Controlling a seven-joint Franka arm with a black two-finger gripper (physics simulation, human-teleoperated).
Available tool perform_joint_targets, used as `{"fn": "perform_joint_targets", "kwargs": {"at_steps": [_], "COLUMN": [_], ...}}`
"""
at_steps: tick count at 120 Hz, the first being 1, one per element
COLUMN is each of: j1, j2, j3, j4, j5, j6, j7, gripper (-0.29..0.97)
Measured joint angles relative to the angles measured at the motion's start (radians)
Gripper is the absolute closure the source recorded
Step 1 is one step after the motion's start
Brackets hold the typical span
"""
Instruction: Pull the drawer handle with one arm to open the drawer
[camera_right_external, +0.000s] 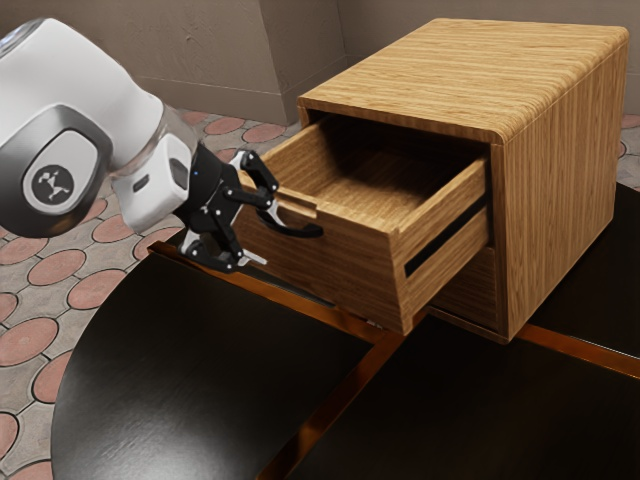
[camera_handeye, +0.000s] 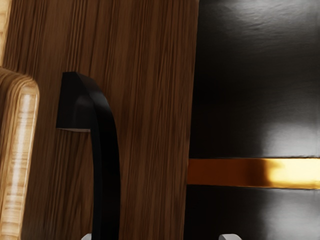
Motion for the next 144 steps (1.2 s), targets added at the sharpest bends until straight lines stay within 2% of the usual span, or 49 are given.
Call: {"fn": "perform_joint_targets", "kwargs": {"at_steps": [17,30,73,92,114,131,144], "j1": [0.0,0.002,0.007,0.009,0.01,0.012,0.012], "j2": [-0.021,-0.032,-0.045,-0.079,-0.109,-0.137,-0.161], "j3": [-0.001,-0.005,-0.036,-0.048,-0.058,-0.057,-0.058], "j4": [-0.023,-0.038,-0.055,-0.082,-0.117,-0.136,-0.147], "j5": [0.004,0.007,0.024,0.034,0.047,0.051,0.057], "j6": [0.001,0.002,0.0,0.0,0.0,-0.002,-0.006], "j7": [-0.007,-0.012,-0.044,-0.059,-0.079,-0.092,-0.102], "gripper": [0.39,0.29,0.22,0.22,0.16,0.22,0.21]}}
